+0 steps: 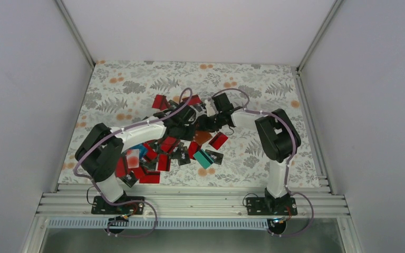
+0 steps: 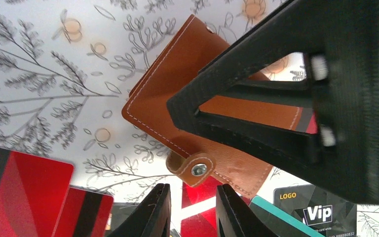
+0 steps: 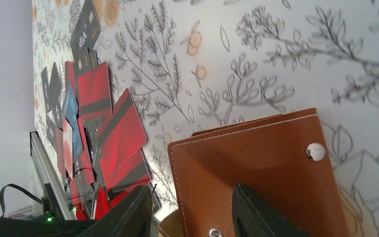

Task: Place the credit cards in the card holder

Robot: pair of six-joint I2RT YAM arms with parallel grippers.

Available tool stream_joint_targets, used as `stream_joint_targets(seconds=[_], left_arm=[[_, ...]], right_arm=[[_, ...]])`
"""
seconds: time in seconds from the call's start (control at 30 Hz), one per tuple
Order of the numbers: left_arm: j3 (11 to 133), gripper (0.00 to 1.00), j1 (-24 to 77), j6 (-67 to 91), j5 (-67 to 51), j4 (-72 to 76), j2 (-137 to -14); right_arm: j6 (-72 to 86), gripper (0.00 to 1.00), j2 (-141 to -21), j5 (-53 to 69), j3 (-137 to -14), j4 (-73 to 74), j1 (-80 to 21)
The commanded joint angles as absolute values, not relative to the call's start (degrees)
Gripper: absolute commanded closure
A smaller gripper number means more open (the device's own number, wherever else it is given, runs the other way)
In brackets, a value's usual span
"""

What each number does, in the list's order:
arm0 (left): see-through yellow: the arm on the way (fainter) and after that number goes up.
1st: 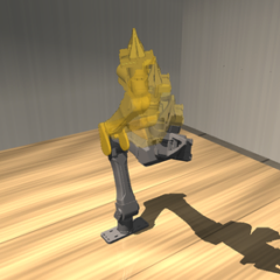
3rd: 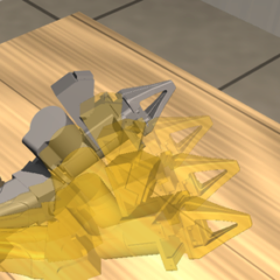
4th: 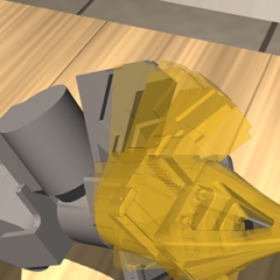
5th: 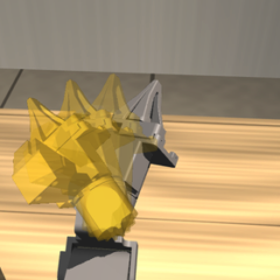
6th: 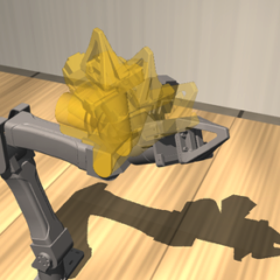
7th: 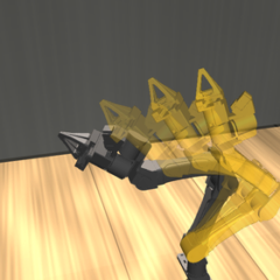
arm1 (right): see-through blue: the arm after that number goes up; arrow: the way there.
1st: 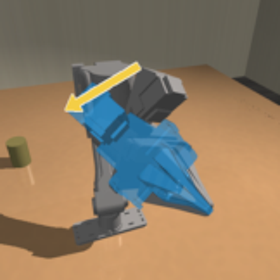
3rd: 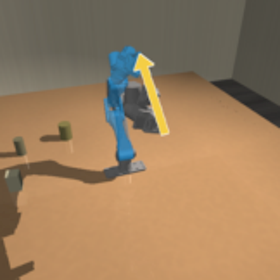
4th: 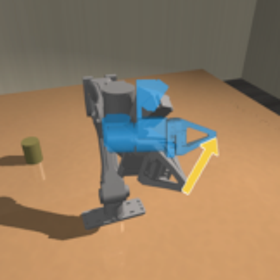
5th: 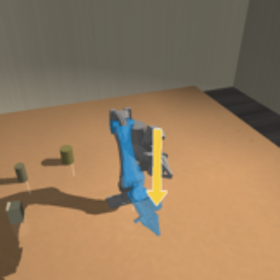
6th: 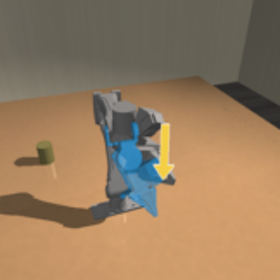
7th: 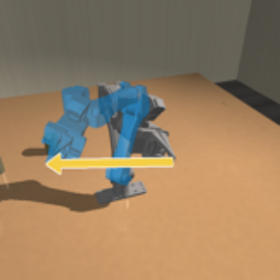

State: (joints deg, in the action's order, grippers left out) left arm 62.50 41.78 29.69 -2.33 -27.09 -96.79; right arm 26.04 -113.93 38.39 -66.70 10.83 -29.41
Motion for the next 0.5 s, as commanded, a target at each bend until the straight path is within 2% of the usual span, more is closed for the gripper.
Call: stream_joint_targets(seconds=[0.0, 0.27, 0.47], left_arm=[[63.34, 0.75, 43.28, 33.31, -0.30, -27.80, -99.73], [63.82, 0.77, 44.02, 34.80, -1.68, -24.01, -103.97], [65.42, 0.79, 44.46, 34.61, -0.47, -23.81, -105.97]], right_arm=[[30.85, 0.56, -113.54, 35.06, -63.19, 16.00, -30.20], [29.08, 0.56, -108.11, 35.39, -64.42, 17.92, -28.13], [25.40, 0.54, -106.53, 29.50, -62.35, 19.04, -26.66]])
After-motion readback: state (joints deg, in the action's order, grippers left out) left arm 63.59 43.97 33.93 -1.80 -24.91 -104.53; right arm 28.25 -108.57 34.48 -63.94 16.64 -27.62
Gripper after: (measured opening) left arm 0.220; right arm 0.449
